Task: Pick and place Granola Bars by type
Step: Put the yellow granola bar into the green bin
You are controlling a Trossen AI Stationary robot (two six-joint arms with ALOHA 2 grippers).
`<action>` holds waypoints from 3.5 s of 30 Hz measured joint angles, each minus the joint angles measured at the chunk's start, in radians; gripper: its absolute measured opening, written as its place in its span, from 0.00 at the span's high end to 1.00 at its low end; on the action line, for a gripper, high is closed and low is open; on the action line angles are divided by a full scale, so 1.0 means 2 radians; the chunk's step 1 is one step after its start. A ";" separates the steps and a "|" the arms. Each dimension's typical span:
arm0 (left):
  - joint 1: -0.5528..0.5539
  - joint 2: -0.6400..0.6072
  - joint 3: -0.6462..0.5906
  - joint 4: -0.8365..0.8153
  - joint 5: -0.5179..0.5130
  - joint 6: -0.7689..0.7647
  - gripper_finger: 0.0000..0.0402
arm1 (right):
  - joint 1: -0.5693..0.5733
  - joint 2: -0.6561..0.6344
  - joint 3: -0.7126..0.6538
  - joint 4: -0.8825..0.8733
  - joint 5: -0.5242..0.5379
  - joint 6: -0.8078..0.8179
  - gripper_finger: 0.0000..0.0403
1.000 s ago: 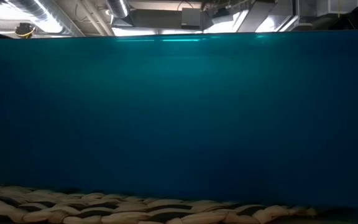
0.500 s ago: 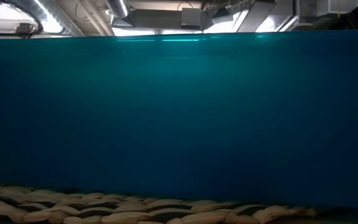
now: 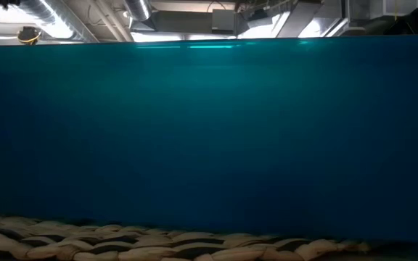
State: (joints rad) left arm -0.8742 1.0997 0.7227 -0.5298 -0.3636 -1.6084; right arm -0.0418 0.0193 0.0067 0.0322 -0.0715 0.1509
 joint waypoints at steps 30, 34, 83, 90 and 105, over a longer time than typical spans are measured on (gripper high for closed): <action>0.076 -0.162 0.000 0.167 -0.056 0.521 0.88 | 0.000 0.000 0.000 0.000 0.000 0.000 0.92; 0.125 -0.168 0.015 0.158 -0.024 0.555 0.88 | 0.000 0.000 0.000 0.000 0.000 0.000 0.92; 0.608 0.215 0.342 -0.104 0.325 0.882 0.88 | 0.000 0.000 0.000 0.000 0.000 0.000 0.92; 0.609 0.255 0.314 -0.091 0.380 0.910 0.88 | 0.000 0.000 0.000 0.000 0.000 0.000 0.92; 0.607 0.271 0.168 0.067 0.376 0.823 0.88 | 0.000 0.000 0.000 0.000 0.000 0.000 0.92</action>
State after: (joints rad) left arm 0.3405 1.6413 1.0587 -0.3966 0.3876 0.0368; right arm -0.0418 0.0193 0.0067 0.0325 -0.0715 0.1509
